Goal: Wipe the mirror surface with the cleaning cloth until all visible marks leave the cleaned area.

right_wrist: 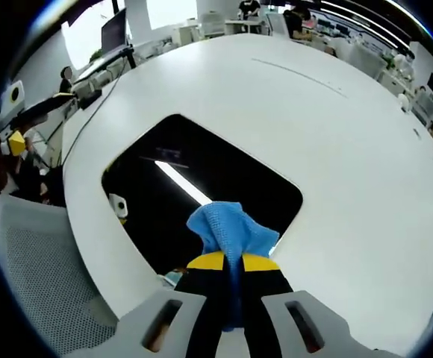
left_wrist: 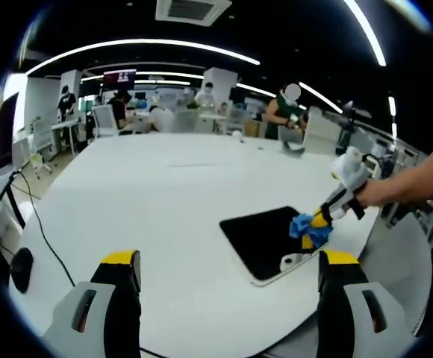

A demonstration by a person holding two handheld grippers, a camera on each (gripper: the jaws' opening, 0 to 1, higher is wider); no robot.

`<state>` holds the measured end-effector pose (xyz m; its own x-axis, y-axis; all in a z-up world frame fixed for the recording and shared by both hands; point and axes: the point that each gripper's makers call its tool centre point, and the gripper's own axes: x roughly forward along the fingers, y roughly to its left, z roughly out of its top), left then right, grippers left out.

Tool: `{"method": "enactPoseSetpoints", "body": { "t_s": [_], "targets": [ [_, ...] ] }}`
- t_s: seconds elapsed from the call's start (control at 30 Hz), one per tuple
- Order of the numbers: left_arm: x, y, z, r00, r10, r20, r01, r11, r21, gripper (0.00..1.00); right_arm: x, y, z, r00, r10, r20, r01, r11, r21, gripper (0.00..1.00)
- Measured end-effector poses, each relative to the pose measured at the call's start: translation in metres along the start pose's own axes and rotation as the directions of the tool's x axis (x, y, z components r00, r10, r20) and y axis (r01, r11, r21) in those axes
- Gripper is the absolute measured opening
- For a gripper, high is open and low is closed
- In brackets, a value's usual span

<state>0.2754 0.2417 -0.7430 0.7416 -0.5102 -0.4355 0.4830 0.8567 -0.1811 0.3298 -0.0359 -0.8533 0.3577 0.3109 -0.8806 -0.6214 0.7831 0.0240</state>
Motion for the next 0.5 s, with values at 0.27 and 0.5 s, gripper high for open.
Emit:
{"method": "enactPoseSetpoints", "body": {
  "t_s": [0.27, 0.5],
  "targets": [
    [0.001, 0.001, 0.003, 1.0, -0.003, 0.01, 0.003, 1.0, 0.012, 0.99, 0.005, -0.01, 0.01, 1.0, -0.016, 0.012, 0.015, 1.0, 0.025, 0.0],
    [0.005, 0.001, 0.004, 1.0, -0.009, 0.012, 0.009, 1.0, 0.012, 0.99, 0.009, -0.019, 0.018, 1.0, -0.026, 0.015, 0.026, 0.999, 0.029, 0.0]
  ]
}}
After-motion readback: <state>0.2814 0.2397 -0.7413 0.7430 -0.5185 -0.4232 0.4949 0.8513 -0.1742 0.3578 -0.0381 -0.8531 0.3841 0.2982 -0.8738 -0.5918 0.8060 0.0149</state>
